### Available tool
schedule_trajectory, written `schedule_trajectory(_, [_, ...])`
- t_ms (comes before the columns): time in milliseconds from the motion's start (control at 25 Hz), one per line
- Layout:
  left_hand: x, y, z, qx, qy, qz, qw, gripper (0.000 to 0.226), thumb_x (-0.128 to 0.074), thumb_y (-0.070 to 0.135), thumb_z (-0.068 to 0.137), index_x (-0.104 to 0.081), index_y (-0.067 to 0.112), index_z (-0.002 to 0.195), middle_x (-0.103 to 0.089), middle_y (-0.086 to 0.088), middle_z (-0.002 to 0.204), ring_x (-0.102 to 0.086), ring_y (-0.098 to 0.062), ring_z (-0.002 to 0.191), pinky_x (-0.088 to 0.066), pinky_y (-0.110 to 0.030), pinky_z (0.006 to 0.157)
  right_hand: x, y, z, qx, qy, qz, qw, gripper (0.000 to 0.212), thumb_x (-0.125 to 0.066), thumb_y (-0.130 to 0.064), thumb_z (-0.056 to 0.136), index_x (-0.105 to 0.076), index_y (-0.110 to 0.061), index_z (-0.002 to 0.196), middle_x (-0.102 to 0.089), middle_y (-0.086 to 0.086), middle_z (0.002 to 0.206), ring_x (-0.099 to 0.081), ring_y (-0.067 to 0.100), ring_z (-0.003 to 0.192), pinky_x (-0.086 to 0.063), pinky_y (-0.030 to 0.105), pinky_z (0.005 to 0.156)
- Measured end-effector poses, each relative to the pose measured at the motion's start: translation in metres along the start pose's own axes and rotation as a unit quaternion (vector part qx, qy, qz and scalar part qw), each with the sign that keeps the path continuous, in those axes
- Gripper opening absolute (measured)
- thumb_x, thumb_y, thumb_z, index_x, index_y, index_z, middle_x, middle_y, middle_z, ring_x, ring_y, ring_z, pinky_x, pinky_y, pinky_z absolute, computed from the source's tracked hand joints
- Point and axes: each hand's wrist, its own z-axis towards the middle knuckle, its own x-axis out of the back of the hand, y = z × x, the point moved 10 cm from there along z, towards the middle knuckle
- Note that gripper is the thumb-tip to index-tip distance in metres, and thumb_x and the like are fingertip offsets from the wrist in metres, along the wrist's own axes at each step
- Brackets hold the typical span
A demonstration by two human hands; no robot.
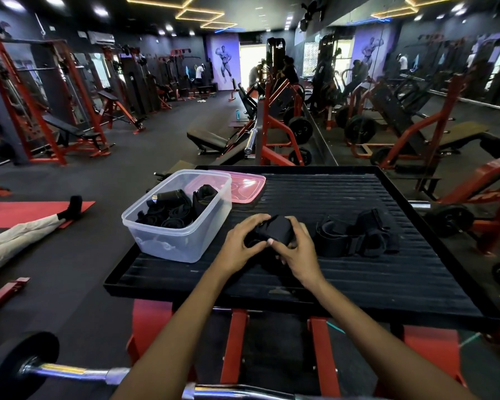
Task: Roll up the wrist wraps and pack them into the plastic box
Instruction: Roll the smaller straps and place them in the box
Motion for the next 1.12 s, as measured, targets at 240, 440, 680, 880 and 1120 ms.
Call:
schedule_trajectory(240, [0.008,-0.034,-0.019,0.113,0.067,-0.131,0.983,0.074,-0.067,0.034,0.075,-0.034,0.029,0.141,-0.048,0.007,0.138,-0.047,-0.009,0.127,-0.035,-0.026,0.109,-0.023,0.025,0.001,-0.082,-0.097,0.04,0.991,0.048,-0.071,-0.028,0.082,-0.051,-0.024,0.125,-0.046,0.017,0.123,-0.06,0.014,0.088,-0.053,0.025,0.058])
schedule_trajectory(440, [0.016,-0.07,-0.027,0.268,0.176,-0.317,0.893,0.028,-0.05,0.02,0.094,-0.056,0.015,0.121,-0.061,-0.001,0.122,-0.057,-0.012,0.112,-0.044,-0.018,0.098,-0.029,0.013,-0.002,-0.036,-0.138,0.064,0.988,0.035,-0.063,-0.015,0.085,-0.059,-0.031,0.116,-0.048,-0.005,0.122,-0.051,0.013,0.104,-0.045,0.024,0.081])
schedule_trajectory(680, [0.013,-0.062,-0.026,0.236,0.151,-0.322,0.904,0.016,-0.056,0.014,0.091,-0.063,0.02,0.104,-0.068,-0.002,0.108,-0.061,-0.013,0.104,-0.044,-0.029,0.1,-0.043,0.029,-0.013,-0.189,-0.147,0.263,0.935,0.033,-0.051,-0.014,0.092,-0.051,-0.016,0.124,-0.061,0.001,0.115,-0.059,0.01,0.096,-0.051,0.018,0.074])
schedule_trajectory(880, [0.012,-0.062,-0.029,0.248,0.156,-0.302,0.907,0.014,-0.056,0.022,0.091,-0.064,0.026,0.102,-0.067,0.006,0.103,-0.06,-0.014,0.103,-0.046,-0.032,0.1,-0.056,0.028,-0.019,-0.194,-0.191,0.29,0.918,0.046,-0.062,-0.015,0.077,-0.056,-0.004,0.121,-0.069,0.006,0.108,-0.066,0.018,0.097,-0.056,0.03,0.082])
schedule_trajectory(1120, [0.012,-0.031,-0.024,0.126,0.127,-0.139,0.974,0.037,-0.057,0.046,0.08,-0.058,0.026,0.111,-0.061,0.004,0.112,-0.056,-0.007,0.109,-0.04,-0.021,0.1,-0.043,0.04,-0.016,-0.202,-0.118,0.189,0.954,0.029,-0.057,0.002,0.088,-0.057,-0.002,0.117,-0.065,0.012,0.105,-0.062,0.025,0.1,-0.05,0.041,0.09])
